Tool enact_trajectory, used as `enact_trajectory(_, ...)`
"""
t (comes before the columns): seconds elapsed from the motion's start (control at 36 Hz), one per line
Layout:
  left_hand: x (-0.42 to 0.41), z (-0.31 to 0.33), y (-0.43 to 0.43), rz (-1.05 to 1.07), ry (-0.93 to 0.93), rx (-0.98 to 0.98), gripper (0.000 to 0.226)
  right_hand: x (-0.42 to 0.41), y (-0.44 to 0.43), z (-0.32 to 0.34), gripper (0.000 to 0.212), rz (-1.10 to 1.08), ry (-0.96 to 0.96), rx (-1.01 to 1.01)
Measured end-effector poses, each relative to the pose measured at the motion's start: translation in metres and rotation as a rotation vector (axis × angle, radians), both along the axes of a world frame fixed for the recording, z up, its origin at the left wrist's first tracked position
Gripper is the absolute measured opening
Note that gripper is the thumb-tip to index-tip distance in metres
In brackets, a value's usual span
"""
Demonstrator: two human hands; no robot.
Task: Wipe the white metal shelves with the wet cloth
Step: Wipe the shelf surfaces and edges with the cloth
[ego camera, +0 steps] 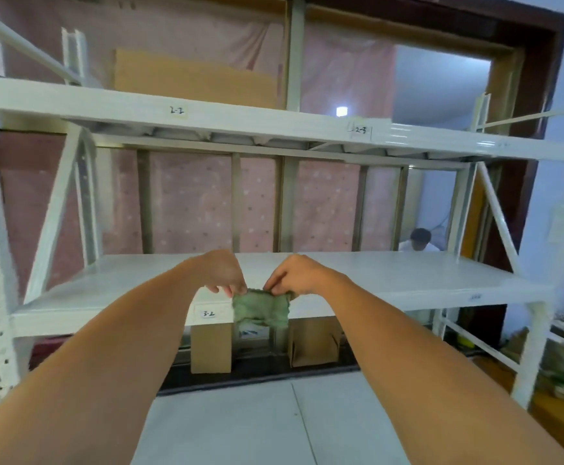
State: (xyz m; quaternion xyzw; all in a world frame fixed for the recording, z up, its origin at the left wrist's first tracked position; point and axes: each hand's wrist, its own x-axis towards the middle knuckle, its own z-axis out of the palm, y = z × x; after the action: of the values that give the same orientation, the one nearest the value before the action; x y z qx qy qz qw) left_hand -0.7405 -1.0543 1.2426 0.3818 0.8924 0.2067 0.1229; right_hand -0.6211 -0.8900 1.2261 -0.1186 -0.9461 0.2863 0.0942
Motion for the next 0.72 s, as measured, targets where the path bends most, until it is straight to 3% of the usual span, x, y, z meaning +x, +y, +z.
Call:
enact_trajectory(0.06, 0.021, 0.005, 0.029, -0.01, 0.0, 0.048, 0.017, 0.021, 0.029, 0.001, 0.021, -0.004, -0.017, -0.079)
enact_trajectory(0.19, 0.067, 0.016, 0.103, -0.031, -0.006, 0.149, 0.015, 0.069, 0.085, 0.002, 0.047, -0.027, -0.03, -0.166)
enact_trajectory(0.36, 0.105, 0.023, 0.184, -0.143, -0.126, 0.223, 0.019, 0.116, 0.158, 0.003, 0.034, -0.111, 0.019, -0.163)
enact_trajectory(0.53, 0.127, 0.012, 0.263, -0.287, -0.241, 0.194, 0.008, 0.165, 0.227, -0.002, 0.033, -0.233, 0.053, -0.355)
enact_trajectory(0.72, 0.145, 0.004, 0.358, -0.411, -0.37, 0.185, 0.013, 0.197, 0.31, -0.007, 0.035, -0.367, 0.119, -0.411)
